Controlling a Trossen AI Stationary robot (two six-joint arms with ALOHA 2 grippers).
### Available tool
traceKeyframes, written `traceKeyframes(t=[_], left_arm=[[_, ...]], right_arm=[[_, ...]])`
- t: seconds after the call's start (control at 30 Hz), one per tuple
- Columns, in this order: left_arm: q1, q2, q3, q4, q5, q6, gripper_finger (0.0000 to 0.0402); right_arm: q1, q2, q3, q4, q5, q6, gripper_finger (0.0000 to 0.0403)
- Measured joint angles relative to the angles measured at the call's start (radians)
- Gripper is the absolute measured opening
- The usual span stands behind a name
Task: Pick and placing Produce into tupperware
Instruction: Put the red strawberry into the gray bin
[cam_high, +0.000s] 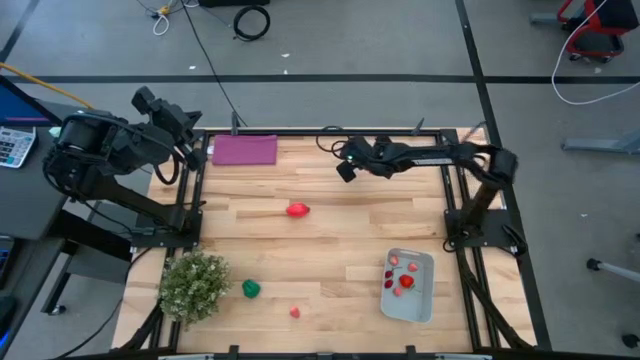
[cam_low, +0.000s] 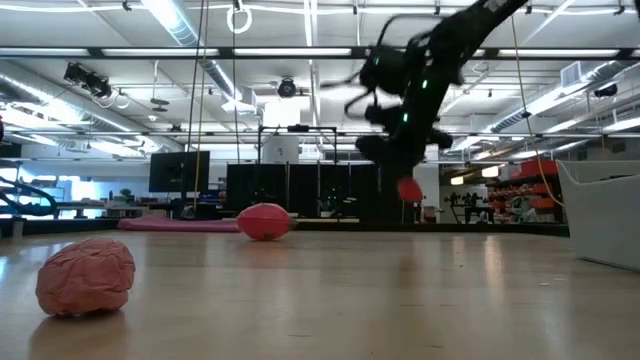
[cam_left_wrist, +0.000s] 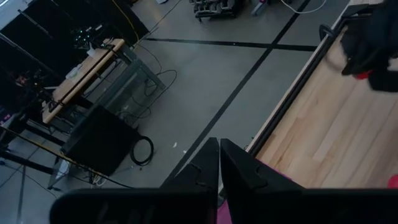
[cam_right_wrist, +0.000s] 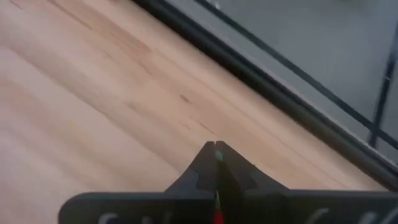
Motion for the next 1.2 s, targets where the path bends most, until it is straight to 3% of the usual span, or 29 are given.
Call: traceKeyframes(t=[0.17,0.33,0.63,0.73,0.83,1.2], left_arm=[[0.0,0.0,0.0,0.0,0.0,0.0,0.0014],[0.0,0.0,0.0,0.0,0.0,-0.003,0.001],[0.0,0.0,0.0,-0.002,0.004,-0.052,0.0024],[0.0,0.0,0.0,-0.002,0.004,-0.052,0.002],[0.0,0.0,0.0,-0.002,0.004,-0.056,0.0014],[0.0,0.0,0.0,-0.002,0.004,-0.077,0.0021]], right_arm=[[0.113,-0.177,0.0,-0.099,-0.006,0.084,0.0003],[0.319,-0.295,0.0,-0.292,-0.01,0.303,0.0002],[0.839,-0.278,-0.084,-0.352,0.037,0.835,0.0001],[0.952,-0.251,-0.099,-0.361,0.148,0.975,0.0],[1.014,-0.231,-0.099,-0.378,0.226,1.076,0.0],[1.089,-0.095,-0.099,-0.412,0.168,1.252,0.0]])
